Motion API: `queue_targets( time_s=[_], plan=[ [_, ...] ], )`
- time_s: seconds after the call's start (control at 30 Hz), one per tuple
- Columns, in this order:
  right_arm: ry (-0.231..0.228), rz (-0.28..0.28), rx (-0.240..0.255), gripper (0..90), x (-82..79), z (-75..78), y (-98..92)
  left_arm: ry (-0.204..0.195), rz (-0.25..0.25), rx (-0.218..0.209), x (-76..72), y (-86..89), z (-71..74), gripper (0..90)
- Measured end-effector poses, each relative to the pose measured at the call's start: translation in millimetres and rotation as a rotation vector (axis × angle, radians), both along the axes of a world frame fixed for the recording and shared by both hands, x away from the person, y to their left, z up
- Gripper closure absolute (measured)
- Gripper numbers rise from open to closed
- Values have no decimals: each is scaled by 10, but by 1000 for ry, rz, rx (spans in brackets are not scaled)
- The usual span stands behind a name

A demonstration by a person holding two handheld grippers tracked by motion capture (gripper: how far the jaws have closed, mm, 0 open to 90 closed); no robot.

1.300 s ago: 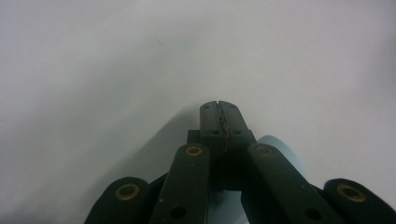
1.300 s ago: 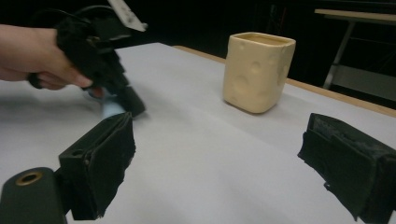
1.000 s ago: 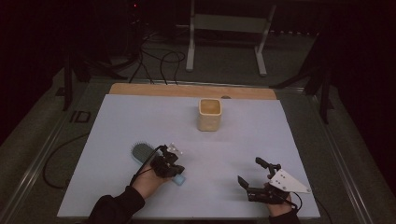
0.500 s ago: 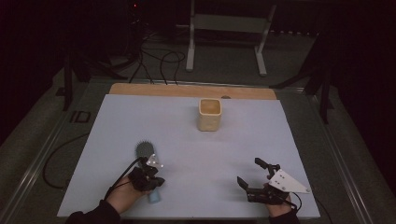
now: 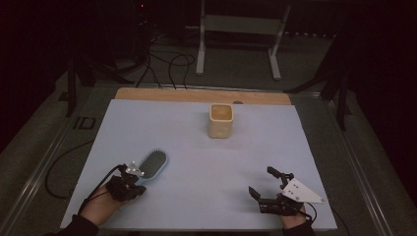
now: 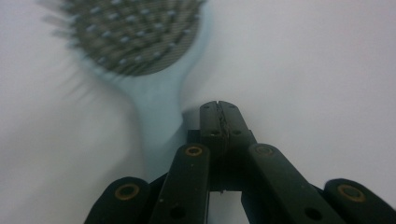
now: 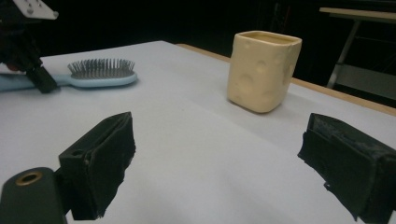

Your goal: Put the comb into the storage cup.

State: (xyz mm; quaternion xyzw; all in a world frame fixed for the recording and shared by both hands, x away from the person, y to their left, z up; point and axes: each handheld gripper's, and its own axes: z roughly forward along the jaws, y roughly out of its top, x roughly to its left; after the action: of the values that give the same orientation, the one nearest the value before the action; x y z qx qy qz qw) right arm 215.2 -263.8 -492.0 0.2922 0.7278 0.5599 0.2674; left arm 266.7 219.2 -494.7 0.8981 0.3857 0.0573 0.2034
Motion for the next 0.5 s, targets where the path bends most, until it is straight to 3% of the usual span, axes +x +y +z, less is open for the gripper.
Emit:
queue_targets(
  time_s=[0.27,0.5],
  plan=[
    [7,-2,9,93,5,-3,0,-22,54,10,117,207,-7,900],
    [11,-1,11,93,8,-9,-2,-26,25,0,117,247,62,900]
  ],
)
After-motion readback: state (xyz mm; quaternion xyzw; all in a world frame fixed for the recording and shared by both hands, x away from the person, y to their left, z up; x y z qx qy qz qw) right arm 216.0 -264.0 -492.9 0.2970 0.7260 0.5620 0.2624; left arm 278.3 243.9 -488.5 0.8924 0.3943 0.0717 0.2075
